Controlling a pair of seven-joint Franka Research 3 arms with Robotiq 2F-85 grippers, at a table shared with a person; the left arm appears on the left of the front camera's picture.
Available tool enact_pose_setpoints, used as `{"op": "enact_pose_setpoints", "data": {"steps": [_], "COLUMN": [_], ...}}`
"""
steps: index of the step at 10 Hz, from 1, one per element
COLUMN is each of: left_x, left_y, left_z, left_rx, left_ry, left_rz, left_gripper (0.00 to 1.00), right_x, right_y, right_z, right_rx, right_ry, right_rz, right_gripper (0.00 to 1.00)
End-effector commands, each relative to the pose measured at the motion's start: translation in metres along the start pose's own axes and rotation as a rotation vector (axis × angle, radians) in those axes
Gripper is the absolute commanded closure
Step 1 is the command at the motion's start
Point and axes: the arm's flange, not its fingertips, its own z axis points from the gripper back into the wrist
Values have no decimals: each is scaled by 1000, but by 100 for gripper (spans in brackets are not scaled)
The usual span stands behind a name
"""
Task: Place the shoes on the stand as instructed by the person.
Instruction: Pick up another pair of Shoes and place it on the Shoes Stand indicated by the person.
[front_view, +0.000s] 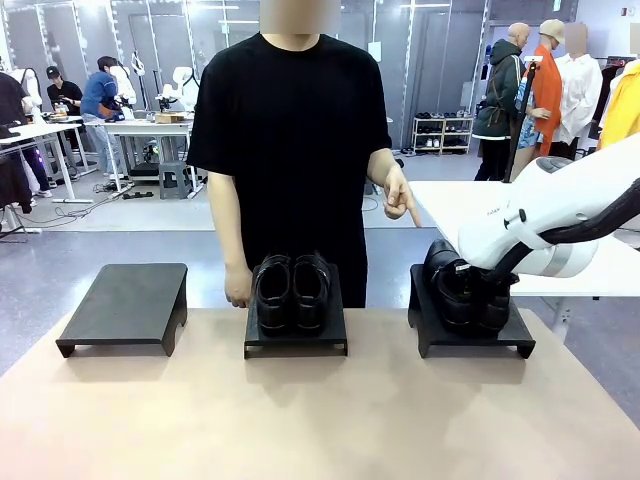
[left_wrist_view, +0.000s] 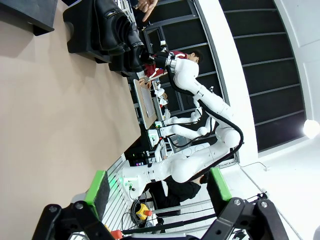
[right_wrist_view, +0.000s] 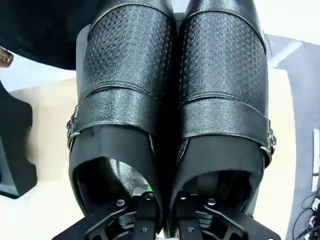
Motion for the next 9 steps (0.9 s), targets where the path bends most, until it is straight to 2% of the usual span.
{"op": "enact_pose_setpoints", "data": {"steps": [1, 3, 4, 5, 6, 7, 9], "left_x": [-3, -3, -3, -3, -3, -3, -3], "left_y": [-2, -2, -2, -2, -2, -2, -2], "left_z": [0, 0, 0, 0, 0, 0, 0], "left_rx": [-14, -14, -14, -14, -14, -14, -14], "left_ry": [5, 5, 5, 5, 5, 5, 5], "left_rz": [-15, -15, -15, -15, -15, -15, -15], "left_gripper": [0, 0, 0, 0, 0, 0, 0], "right_x": [4, 4, 4, 5, 5, 6, 8], "right_y": [3, 5, 6, 6, 6, 7, 8], "right_z": [2, 8, 11, 14, 17, 19, 22], "right_rx": [-31, -32, -31, -32, -30, -26, -15], "right_ry": [-38, -45, -50, -53, -56, -60, -67], "right_rz": [-20, -10, -7, -11, -12, -10, -16], "right_gripper": [54, 17, 42, 0, 6, 0, 0]}}
